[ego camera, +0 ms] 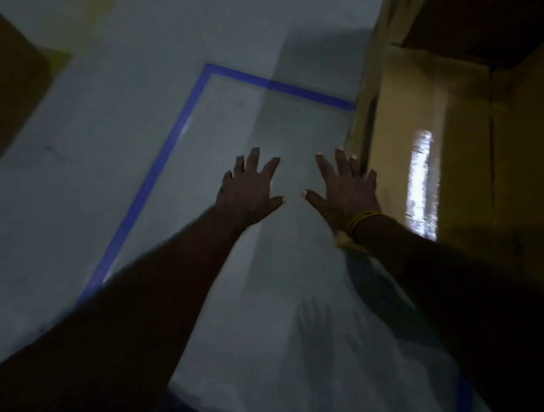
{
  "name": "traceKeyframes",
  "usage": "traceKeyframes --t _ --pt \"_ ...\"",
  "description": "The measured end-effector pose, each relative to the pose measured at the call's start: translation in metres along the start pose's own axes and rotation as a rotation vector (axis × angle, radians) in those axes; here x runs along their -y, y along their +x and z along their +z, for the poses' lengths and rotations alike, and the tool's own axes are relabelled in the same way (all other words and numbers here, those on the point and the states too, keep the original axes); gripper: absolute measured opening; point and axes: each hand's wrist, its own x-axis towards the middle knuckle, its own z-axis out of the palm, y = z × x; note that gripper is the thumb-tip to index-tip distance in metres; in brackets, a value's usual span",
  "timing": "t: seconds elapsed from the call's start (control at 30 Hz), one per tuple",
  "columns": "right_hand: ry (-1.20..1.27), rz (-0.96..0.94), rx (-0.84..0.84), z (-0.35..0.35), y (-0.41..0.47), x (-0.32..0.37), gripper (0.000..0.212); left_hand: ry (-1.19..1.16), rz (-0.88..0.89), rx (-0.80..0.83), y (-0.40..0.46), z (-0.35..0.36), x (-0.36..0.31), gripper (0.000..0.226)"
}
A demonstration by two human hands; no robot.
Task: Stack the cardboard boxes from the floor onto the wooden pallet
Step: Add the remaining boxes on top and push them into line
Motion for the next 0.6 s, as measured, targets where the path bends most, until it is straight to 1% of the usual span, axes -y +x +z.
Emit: traceKeyframes --t 0.13,0.27,0.4,0.5,0.6 --pt "-0.003 -0.051 0.022 -0.007 0.004 0.118 0.08 -0.037 -0.056 0.006 -0.046 -0.037 0.096 0.087" --pt "-0.045 -0.097 0.058 -0.013 0.011 0.234 0.079 -0.017 -0.11 0.034 -0.085 -0.075 0.194 0.087" --pt "-0.037 -0.135 0.058 -0.02 0.03 0.349 0.078 -0.052 -0.196 0.003 -0.105 -0.122 0.293 0.087" --pt "-0.04 -0.204 0.043 -0.026 0.051 0.422 0.078 -0.091 -0.253 -0.036 -0.113 -0.15 0.359 0.086" --pt "-0.063 -0.248 0.028 -0.03 0.075 0.479 0.078 -0.033 -0.284 -0.055 -0.115 -0.167 0.418 0.085"
